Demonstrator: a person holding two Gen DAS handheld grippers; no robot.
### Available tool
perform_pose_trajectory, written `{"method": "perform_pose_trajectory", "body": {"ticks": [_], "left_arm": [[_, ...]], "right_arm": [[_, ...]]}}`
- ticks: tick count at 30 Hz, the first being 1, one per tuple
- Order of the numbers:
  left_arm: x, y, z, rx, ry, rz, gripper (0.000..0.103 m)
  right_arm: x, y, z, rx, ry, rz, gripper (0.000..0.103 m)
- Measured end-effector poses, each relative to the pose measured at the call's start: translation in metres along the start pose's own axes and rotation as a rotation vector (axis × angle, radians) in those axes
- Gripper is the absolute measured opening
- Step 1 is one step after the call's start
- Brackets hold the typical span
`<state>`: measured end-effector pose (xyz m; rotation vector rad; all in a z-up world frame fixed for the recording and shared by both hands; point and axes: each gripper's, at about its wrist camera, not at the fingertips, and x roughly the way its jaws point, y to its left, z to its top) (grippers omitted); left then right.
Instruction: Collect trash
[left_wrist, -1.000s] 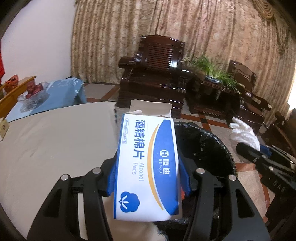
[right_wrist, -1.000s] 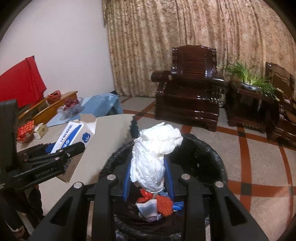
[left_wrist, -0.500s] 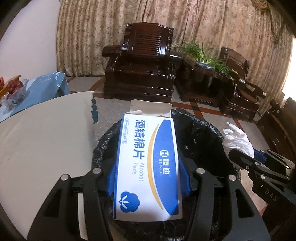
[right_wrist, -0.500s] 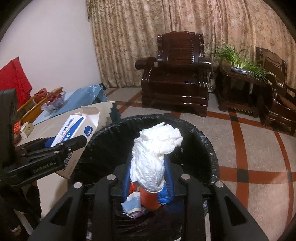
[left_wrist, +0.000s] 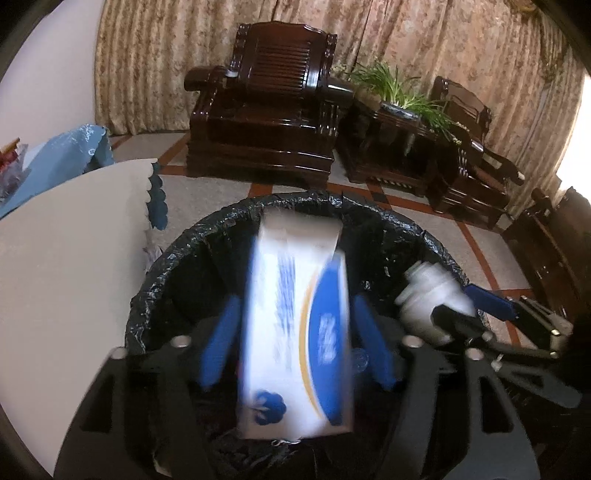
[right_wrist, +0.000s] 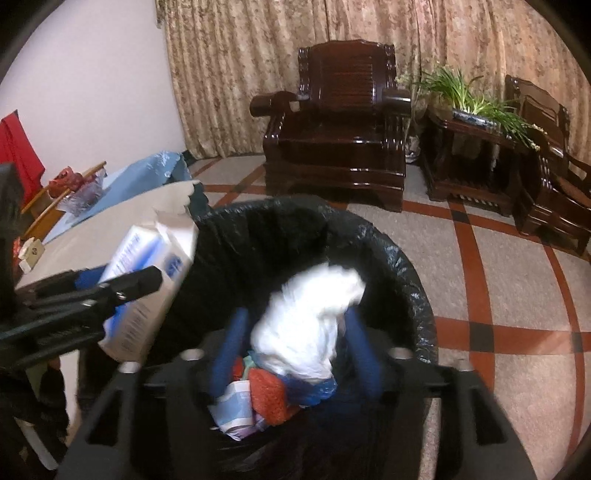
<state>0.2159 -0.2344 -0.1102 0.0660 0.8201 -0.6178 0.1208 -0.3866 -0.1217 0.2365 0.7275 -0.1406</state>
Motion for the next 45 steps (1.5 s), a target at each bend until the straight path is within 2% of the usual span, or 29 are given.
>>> {"method": "perform_pose_trajectory", "body": {"ticks": [2, 7, 11, 17, 31, 45], "left_arm": [[-0.002, 0.001, 0.001, 0.007, -0.011, -0.001, 0.078], [-0.018, 0.009, 0.000, 0.021, -0.028, 0.017, 0.083], [-0.042, 0.015, 0.000, 0.032, -0.052, 0.046, 0.090], [-0.093, 0.026, -0.011, 0.010, -0.091, 0.090, 0.094], [-0.191, 0.037, -0.054, -0.039, -0.121, 0.158, 0.096], [-0.272, 0.032, -0.067, -0.046, -0.233, 0.203, 0.096]], "right_arm": [[0.001, -0.002, -0.002, 0.000, -0.004, -0.001, 0.089], [-0.006, -0.005, -0.007, 0.009, -0.003, -0.026, 0.097], [-0.022, -0.005, -0.009, 0.024, -0.014, -0.017, 0.097], [-0.058, 0.005, -0.007, 0.038, -0.041, 0.027, 0.097], [-0.132, 0.062, -0.014, -0.020, -0.094, 0.123, 0.097], [-0.183, 0.116, -0.008, -0.134, -0.148, 0.148, 0.097]]}}
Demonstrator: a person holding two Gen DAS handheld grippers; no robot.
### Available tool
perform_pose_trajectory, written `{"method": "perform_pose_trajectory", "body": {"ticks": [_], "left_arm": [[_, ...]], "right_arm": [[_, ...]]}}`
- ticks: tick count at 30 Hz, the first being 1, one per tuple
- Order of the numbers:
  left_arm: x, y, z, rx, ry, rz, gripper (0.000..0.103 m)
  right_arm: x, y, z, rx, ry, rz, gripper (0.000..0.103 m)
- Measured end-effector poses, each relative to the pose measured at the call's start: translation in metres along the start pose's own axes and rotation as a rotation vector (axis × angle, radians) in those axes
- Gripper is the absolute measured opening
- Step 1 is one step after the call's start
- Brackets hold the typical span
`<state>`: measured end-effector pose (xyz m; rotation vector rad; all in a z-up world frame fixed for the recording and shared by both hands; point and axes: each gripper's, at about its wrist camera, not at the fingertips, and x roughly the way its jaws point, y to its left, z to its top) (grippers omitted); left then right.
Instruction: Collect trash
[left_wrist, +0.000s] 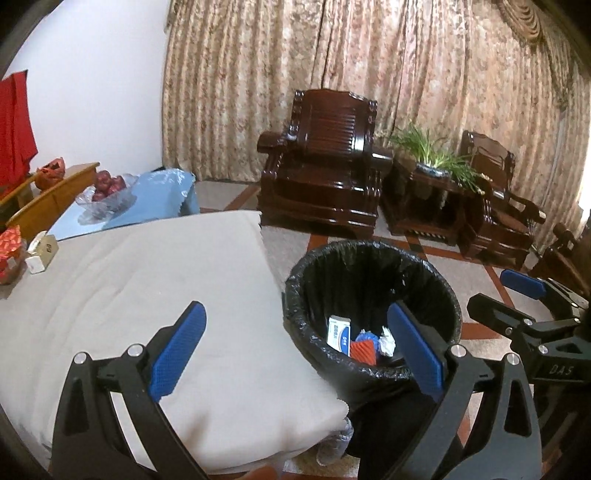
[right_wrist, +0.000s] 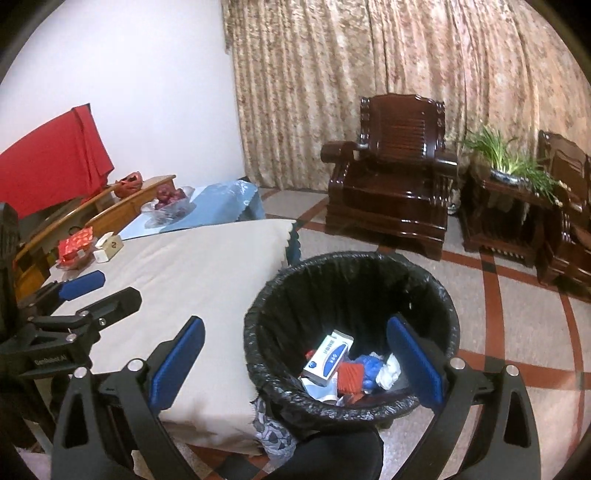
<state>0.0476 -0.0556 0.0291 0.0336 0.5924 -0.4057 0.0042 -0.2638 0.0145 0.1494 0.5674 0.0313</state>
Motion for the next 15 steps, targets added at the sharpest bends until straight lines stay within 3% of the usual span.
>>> {"method": "perform_pose_trajectory", "body": {"ticks": [15], "left_arm": [[-0.041, 0.007, 0.003, -0.004, -0.068, 0.041, 0.096]], "right_arm": [[-0.019, 0.025, 0.010, -0.037, -0.052, 0.029, 0.097]]}}
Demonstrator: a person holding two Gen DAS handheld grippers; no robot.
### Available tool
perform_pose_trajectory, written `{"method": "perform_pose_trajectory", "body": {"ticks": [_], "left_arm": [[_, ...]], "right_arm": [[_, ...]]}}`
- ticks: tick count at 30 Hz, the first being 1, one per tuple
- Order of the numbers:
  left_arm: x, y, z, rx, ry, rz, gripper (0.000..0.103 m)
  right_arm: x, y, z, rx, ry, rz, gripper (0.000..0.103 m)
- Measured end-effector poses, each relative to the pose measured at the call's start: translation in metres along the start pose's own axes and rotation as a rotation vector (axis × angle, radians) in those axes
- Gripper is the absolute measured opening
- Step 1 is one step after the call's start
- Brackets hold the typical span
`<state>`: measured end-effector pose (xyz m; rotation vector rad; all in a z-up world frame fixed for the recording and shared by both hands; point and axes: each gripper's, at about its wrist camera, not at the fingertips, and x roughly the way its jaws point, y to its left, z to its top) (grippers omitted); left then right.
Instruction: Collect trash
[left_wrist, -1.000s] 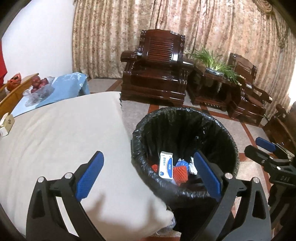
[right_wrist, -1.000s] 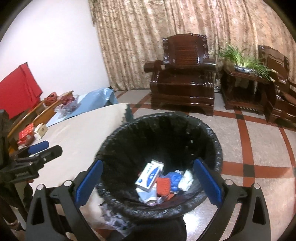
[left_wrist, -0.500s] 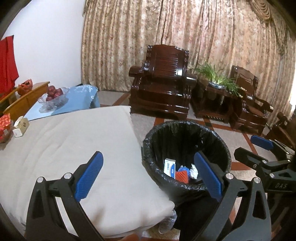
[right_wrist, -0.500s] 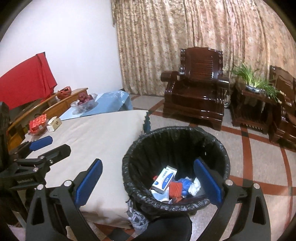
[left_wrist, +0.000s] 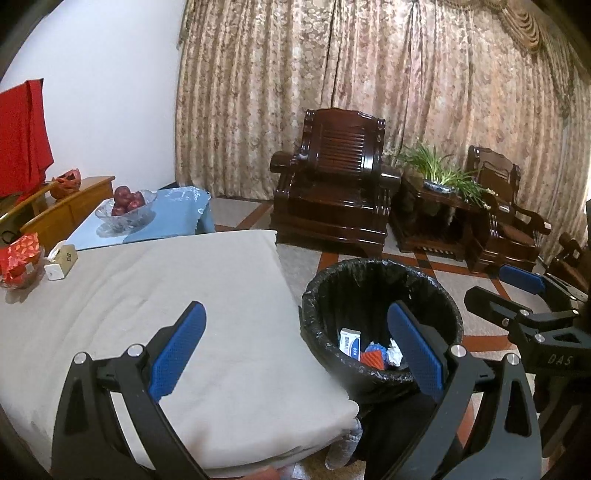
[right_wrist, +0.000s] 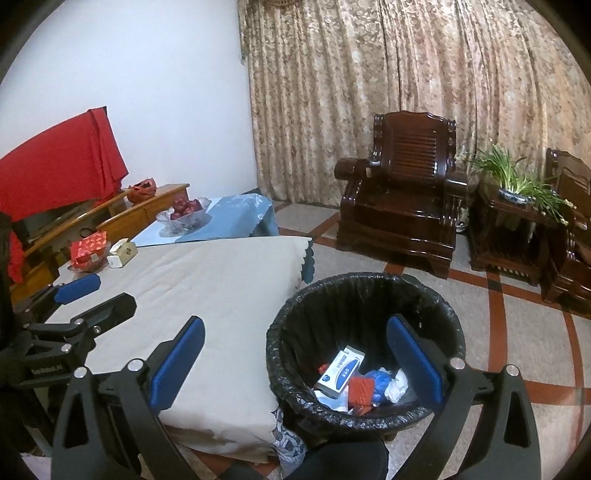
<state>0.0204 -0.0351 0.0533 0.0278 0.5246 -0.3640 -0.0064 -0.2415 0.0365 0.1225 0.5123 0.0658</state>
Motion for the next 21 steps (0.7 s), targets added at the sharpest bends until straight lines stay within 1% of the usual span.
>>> {"method": "perform_pose_trajectory", "body": {"ticks": [21], "left_arm": [[-0.0032, -0.0017, -0.0003, 0.002, -0.006, 0.006, 0.096]], "right_arm": [[-0.0002, 0.0023, -0.0005, -0.001, 0.000, -0.001, 0.097]]}}
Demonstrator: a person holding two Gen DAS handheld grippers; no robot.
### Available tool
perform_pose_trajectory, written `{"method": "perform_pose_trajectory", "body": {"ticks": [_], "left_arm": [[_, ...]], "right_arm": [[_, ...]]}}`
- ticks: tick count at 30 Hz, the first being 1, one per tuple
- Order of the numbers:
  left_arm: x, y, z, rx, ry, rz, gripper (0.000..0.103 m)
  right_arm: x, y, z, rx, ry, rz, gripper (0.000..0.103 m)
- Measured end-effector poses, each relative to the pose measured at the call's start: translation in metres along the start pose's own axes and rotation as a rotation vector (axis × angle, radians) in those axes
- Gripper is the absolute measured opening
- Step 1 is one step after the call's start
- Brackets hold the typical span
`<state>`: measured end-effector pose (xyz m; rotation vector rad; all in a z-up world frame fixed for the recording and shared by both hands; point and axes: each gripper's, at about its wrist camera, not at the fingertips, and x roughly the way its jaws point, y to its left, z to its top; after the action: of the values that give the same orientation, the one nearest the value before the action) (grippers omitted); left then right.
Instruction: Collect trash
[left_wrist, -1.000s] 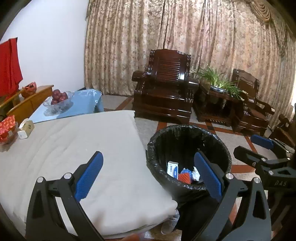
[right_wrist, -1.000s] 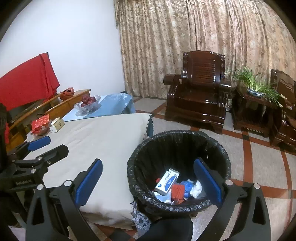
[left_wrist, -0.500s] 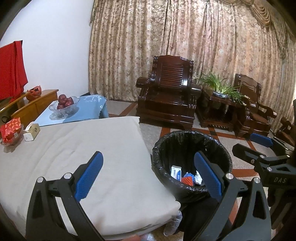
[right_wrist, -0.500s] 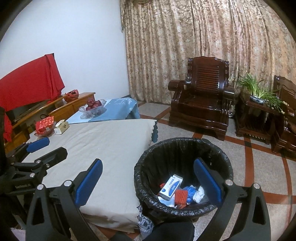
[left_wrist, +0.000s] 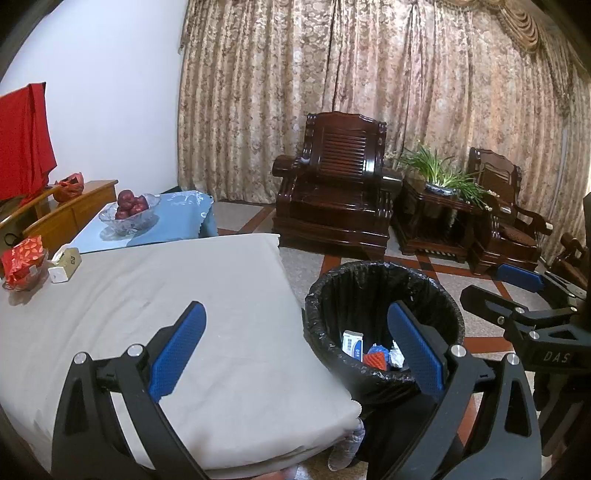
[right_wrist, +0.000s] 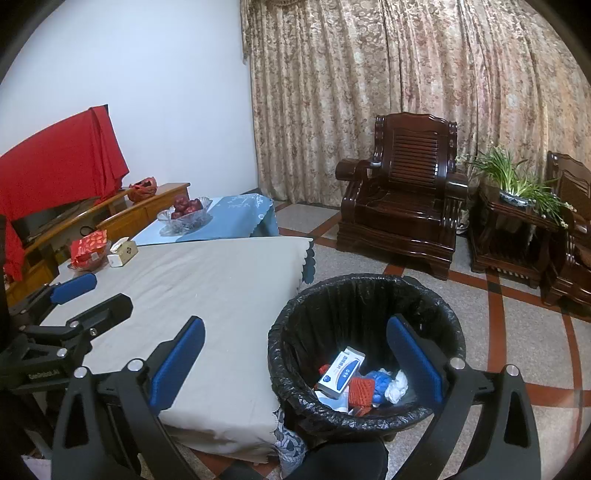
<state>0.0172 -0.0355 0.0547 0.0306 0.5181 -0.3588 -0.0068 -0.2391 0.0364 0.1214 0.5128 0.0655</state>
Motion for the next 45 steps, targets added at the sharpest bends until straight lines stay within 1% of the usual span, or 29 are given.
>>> {"method": "perform_pose_trajectory", "body": {"ticks": [14, 45], "left_arm": [[-0.0014, 0.0085, 0.0030, -0.003, 0.005, 0.006, 0.096], [-0.0014, 0.0043, 0.0023, -0.002, 0.005, 0.008, 0.096]], "right_arm": [[-0.0013, 0.0036, 0.0027, -0.005, 0.000, -0.001, 0.097], [-0.0006, 0.0059, 0.0027, -0.007, 0.000, -0.001, 0.097]]}}
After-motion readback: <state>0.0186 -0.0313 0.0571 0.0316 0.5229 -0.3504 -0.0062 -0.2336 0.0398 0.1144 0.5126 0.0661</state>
